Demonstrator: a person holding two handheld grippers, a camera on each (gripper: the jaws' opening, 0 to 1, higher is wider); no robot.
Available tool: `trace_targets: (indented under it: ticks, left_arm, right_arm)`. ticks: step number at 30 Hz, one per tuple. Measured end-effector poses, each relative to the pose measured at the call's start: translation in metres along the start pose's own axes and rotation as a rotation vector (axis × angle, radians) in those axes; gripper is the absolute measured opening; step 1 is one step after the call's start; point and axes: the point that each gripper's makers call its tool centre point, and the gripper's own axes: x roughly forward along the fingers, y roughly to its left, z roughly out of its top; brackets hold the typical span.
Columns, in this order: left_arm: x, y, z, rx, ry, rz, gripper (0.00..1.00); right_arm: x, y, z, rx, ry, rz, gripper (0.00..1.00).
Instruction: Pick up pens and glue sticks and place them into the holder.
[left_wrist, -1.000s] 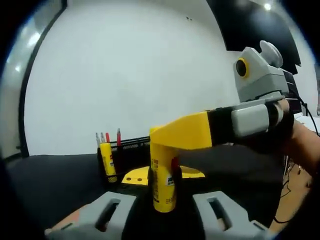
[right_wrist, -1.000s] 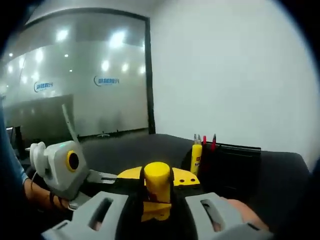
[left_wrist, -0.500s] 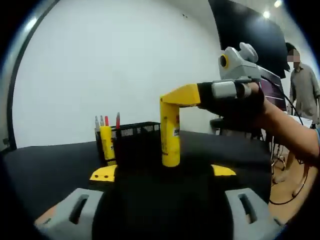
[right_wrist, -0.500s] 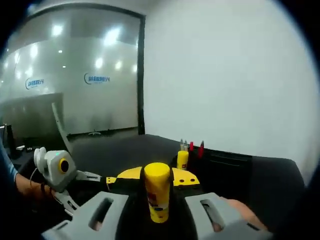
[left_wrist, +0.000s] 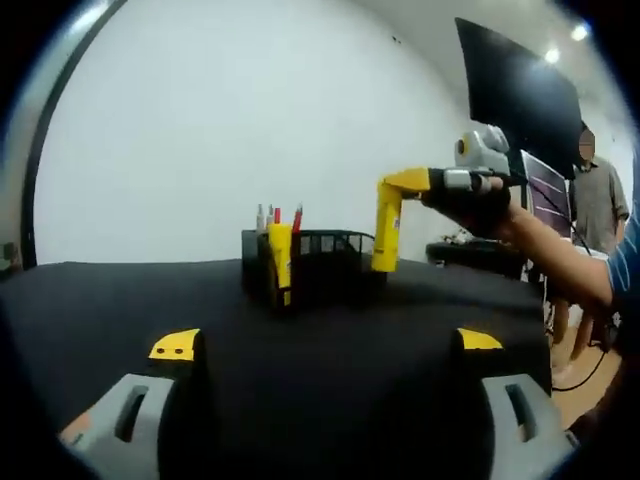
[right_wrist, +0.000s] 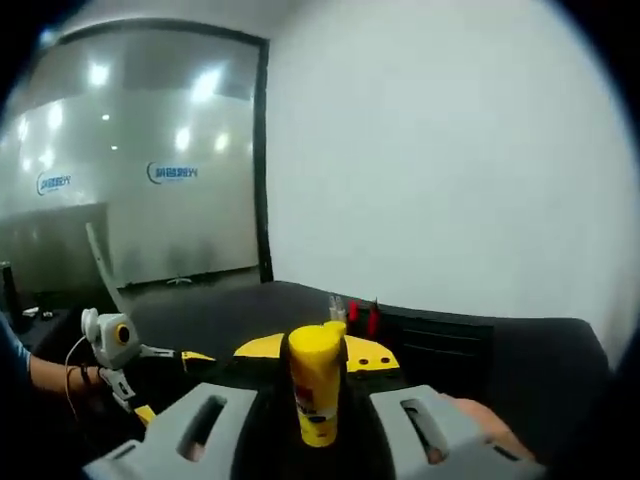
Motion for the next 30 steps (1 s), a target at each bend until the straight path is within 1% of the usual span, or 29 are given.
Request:
trace_targets:
  ticks: [2, 3, 4, 5, 11, 16, 20, 26, 30]
  left_arm:
    - [0.000, -0.002, -0.001, -0.004, 0.008, -0.005, 0.96]
    - [0.000, -0.004, 0.001, 0.002, -0.006, -0.012, 0.96]
    - [0.000, -0.004, 0.001, 0.000, -0.008, -0.013, 0.96]
    - [0.000, -0.005, -0.001, -0.004, 0.001, -0.013, 0.96]
    - [-0.002, -0.004, -0.005, 0.007, 0.008, -0.001, 0.94]
    - [-0.002, -0.003, -0.005, 0.008, 0.013, 0.005, 0.93]
    - [-0.004, 0.001, -0.003, -0.009, -0.001, 0.013, 0.93]
    - [-0.005, 0.004, 0.001, -0.023, -0.024, 0.023, 0.92]
    - [-0.007, 0.004, 0.003, -0.022, -0.032, 0.022, 0.92]
  right_arm:
    - [0.004, -0.002, 0.002, -0.003, -0.001, -0.004, 0.17]
    - [0.009, -0.004, 0.004, -0.006, -0.004, -0.006, 0.17]
    - [0.011, -0.005, 0.004, -0.006, -0.004, -0.008, 0.17]
    - [0.014, -0.005, 0.005, -0.010, -0.004, -0.010, 0.17]
    - [0.034, -0.009, 0.008, -0.056, 0.004, -0.019, 0.17]
    - [0.045, -0.012, 0.012, -0.068, -0.007, -0.012, 0.17]
    - [0.054, -0.020, 0.013, -0.059, -0.021, -0.015, 0.17]
    - [0.066, -0.027, 0.013, -0.052, -0.031, -0.018, 0.17]
    - [0.067, -0.030, 0.012, -0.028, -0.047, -0.029, 0.17]
